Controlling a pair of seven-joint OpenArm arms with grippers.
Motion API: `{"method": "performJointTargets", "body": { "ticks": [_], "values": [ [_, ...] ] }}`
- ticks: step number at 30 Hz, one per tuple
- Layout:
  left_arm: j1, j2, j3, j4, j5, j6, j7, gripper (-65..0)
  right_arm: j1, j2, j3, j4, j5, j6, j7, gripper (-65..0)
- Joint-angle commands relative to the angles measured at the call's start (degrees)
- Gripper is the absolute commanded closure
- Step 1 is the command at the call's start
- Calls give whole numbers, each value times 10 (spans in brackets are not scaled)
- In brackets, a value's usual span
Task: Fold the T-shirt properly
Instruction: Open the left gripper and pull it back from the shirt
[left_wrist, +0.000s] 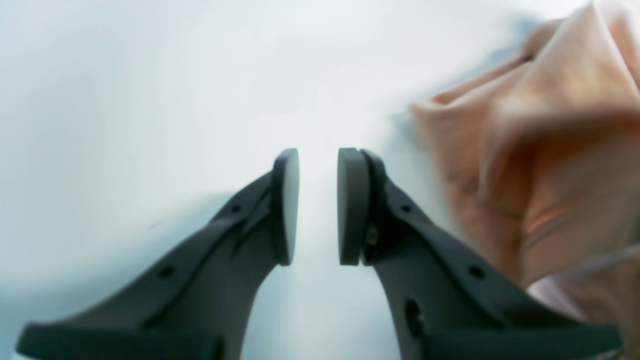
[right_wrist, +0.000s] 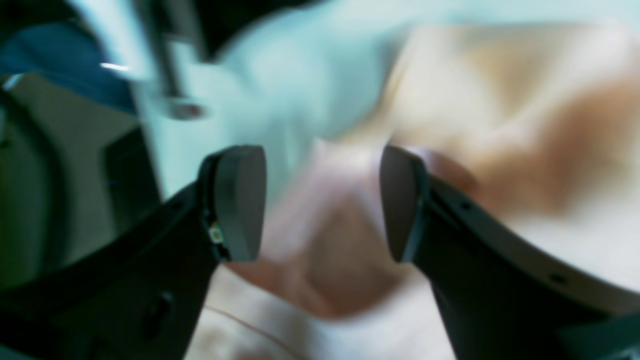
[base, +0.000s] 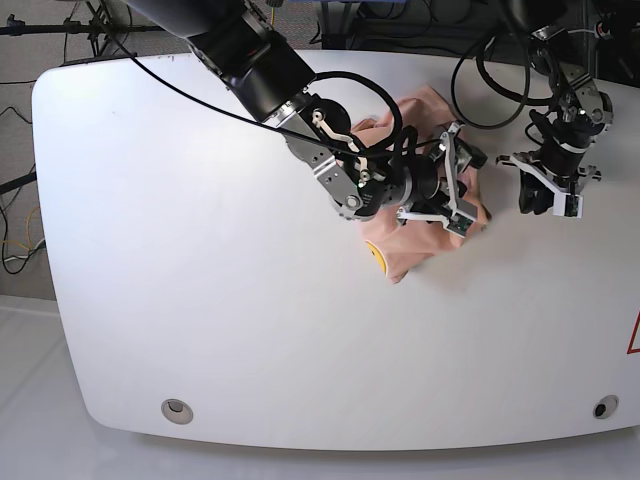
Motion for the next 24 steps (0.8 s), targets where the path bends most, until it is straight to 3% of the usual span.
{"method": "performJointTargets", "body": {
  "ticks": [1, 11, 20, 24],
  "values": [
    [-5, -9, -16, 13, -5, -9, -15, -126, 15, -1, -1, -9, 3, -1, 31, -350],
    [-4, -24, -72, 12, -4, -18, -14, -126, 38, -1, -49, -42, 4, -1, 94, -350],
    [6, -33, -76, 11, -4, -18, -14, -126, 59, -1, -47, -30, 42, -3, 101, -348],
    [6, -30, -66, 13, -4, -18, -14, -126, 65, -1, -21, -9, 61, -24, 98, -345]
  ]
}}
